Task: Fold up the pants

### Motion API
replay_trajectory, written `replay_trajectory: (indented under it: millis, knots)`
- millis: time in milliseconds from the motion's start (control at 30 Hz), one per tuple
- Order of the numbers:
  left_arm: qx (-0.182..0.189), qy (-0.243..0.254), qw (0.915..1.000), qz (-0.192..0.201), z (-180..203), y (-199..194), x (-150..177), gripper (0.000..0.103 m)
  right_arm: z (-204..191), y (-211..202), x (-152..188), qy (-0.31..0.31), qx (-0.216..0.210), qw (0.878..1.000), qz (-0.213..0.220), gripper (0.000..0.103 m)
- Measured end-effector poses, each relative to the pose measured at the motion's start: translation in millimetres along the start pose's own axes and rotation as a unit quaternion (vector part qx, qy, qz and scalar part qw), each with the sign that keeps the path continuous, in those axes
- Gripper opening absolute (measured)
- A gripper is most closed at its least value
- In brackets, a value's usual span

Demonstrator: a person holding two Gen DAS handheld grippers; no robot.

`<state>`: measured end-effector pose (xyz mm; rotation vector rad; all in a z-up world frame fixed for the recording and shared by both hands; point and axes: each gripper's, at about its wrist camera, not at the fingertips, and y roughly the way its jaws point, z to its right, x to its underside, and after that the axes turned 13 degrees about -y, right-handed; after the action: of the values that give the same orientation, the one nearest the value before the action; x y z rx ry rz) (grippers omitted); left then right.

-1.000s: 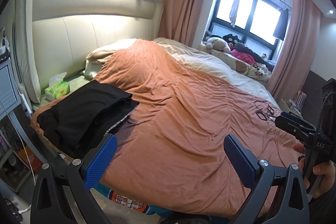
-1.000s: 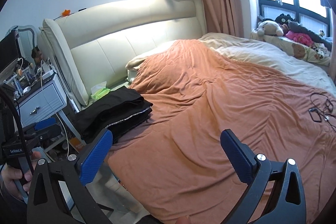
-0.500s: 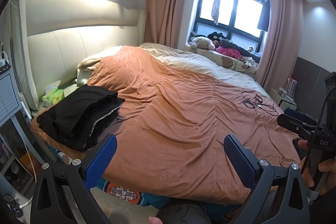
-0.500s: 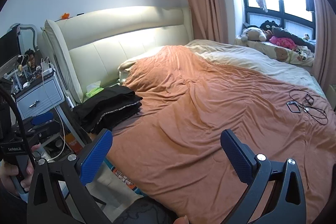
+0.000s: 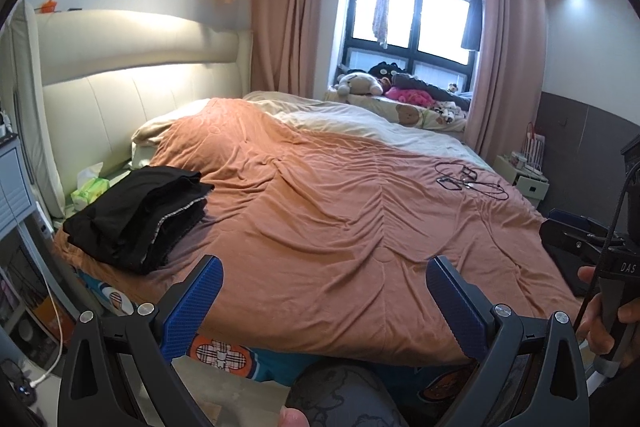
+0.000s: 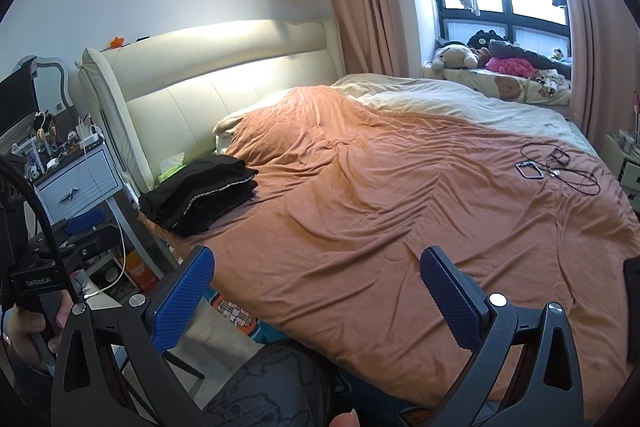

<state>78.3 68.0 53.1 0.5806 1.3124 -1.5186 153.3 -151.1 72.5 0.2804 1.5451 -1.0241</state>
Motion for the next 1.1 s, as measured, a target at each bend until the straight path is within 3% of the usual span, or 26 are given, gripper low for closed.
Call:
replay_trajectory:
  millis: [600,1100]
  knots:
    - [0.016,0.021,0.9991,0.033,25,-24,57,0.102,-28,-57,47,0.005,0.059,0.998,0.008,0.103]
    - [0.033,0.041,0.9964,0.066,37,-55,72,0.102,-44,-76,71,0.012,0.077,0.997,0.025,0.103]
